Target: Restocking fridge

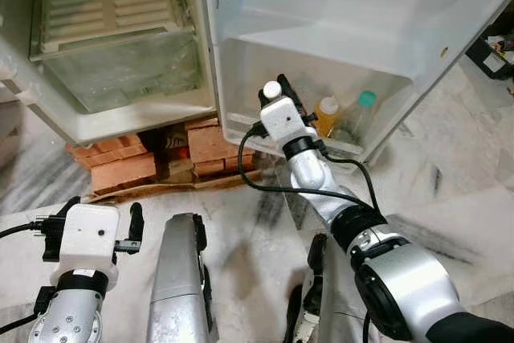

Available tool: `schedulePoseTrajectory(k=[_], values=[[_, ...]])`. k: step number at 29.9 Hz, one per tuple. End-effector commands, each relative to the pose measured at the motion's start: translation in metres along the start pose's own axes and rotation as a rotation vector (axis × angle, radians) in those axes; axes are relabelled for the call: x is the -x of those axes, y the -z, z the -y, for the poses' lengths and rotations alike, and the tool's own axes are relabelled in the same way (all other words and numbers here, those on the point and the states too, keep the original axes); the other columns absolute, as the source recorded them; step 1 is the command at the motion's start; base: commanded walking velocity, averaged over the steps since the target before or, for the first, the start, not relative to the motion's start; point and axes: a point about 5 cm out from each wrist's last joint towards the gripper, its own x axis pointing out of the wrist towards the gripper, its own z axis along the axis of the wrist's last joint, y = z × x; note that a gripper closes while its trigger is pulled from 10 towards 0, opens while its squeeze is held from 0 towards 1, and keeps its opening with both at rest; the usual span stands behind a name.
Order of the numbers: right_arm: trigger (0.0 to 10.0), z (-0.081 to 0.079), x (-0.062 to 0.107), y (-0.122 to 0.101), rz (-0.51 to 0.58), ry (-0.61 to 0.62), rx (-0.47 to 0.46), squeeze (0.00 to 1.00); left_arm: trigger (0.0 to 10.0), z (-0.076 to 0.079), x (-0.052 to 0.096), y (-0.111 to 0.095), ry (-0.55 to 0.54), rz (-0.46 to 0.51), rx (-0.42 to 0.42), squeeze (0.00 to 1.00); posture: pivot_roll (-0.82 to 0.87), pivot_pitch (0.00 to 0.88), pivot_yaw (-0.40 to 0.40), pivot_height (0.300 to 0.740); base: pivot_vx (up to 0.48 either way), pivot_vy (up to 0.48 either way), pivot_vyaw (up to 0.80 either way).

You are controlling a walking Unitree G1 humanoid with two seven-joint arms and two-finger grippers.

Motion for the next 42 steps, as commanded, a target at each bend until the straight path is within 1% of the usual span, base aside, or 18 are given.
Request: schedulePoseTrajectory(k=[1,2,5,8,12,14,19,23,24,25,26,28,30,31,35,36,37,42], values=[[10.0,-0.004,0.012,0.019,-0.098,-0.019,0.034,0.00,10.0,-0.004,0.006,0.000,-0.007,-0.012,-0.014,0.00,0.43,0.340,-0.023,0.563,0.000,0.000,0.00],[10.0,-0.003,0.010,0.017,-0.102,-0.006,0.006,0.00,10.0,-0.007,0.008,-0.001,-0.009,-0.012,-0.019,0.00,0.43,0.342,-0.018,0.563,0.000,0.000,0.00],[10.0,-0.002,0.007,0.014,-0.092,0.014,0.001,0.00,10.0,-0.010,0.010,-0.001,-0.015,-0.016,-0.029,0.00,0.44,0.343,-0.014,0.563,0.000,0.000,0.00],[10.0,-0.003,0.004,0.011,-0.113,0.040,-0.065,0.00,10.0,-0.012,0.011,-0.002,-0.018,-0.019,-0.037,0.00,0.45,0.349,-0.011,0.563,0.000,0.000,0.00],[10.0,-0.004,0.002,0.010,-0.123,0.050,-0.056,0.00,10.0,-0.011,0.012,-0.005,-0.018,-0.017,-0.038,0.00,0.45,0.355,-0.009,0.563,0.000,0.000,0.00],[10.0,-0.003,0.001,0.011,-0.141,0.064,-0.067,0.00,10.0,-0.010,0.014,-0.005,-0.014,-0.020,-0.037,0.00,0.45,0.364,-0.006,0.563,0.000,0.000,0.00],[10.0,-0.001,0.000,0.014,-0.170,0.066,-0.054,0.00,10.0,-0.010,0.016,-0.004,-0.004,-0.032,-0.038,0.00,0.45,0.372,-0.008,0.563,0.000,0.000,0.00],[10.0,-0.001,0.005,0.025,-0.252,0.038,-0.054,0.00,10.0,-0.008,0.016,-0.002,-0.003,-0.044,-0.033,0.00,0.44,0.372,-0.014,0.563,0.000,0.000,0.00],[10.0,0.001,0.011,0.037,-0.339,0.035,-0.044,0.00,10.0,-0.007,0.015,-0.001,-0.002,-0.046,-0.027,0.00,0.43,0.369,-0.020,0.563,0.000,0.000,0.00],[10.0,0.001,0.011,0.037,-0.339,0.035,-0.044,0.00,10.0,-0.007,0.015,-0.001,-0.002,-0.046,-0.027,0.00,0.43,0.369,-0.020,0.563,0.000,0.000,0.00],[10.0,0.005,0.016,0.047,-0.406,0.034,-0.038,0.00,10.0,-0.005,0.013,0.000,0.000,-0.047,-0.022,0.00,0.42,0.363,-0.027,0.563,0.000,0.000,0.00],[10.0,0.010,0.021,0.055,-0.461,0.041,-0.017,0.00,10.0,-0.003,0.012,0.000,0.001,-0.047,-0.015,0.00,0.42,0.361,-0.029,0.563,0.000,0.000,0.00],[10.0,0.018,0.024,0.062,-0.492,0.061,0.023,0.00,10.0,-0.001,0.009,0.001,0.002,-0.046,-0.010,0.00,0.41,0.353,-0.034,0.563,0.000,0.000,0.00],[10.0,0.018,0.024,0.062,-0.492,0.061,0.023,0.00,10.0,-0.001,0.009,0.001,0.002,-0.046,-0.010,0.00,0.41,0.353,-0.034,0.563,0.000,0.000,0.00],[10.0,0.027,0.026,0.067,-0.522,0.069,0.011,0.00,10.0,0.001,0.006,0.003,0.003,-0.049,-0.001,0.00,0.40,0.341,-0.040,0.563,0.000,0.000,0.00],[10.0,0.029,0.026,0.069,-0.533,0.078,-0.007,0.75,10.0,0.002,0.005,0.003,0.004,-0.050,0.001,0.00,0.40,0.340,-0.041,0.563,0.000,0.000,0.00],[10.0,0.030,0.026,0.069,-0.538,0.084,-0.019,1.00,10.0,0.003,0.004,0.003,0.004,-0.051,0.002,0.00,0.39,0.337,-0.041,0.563,0.000,0.000,0.00],[10.0,0.036,0.024,0.069,-0.536,0.101,-0.002,1.00,10.0,0.005,-0.001,0.004,0.004,-0.049,0.007,0.00,0.39,0.326,-0.042,0.563,0.000,0.000,0.00]])
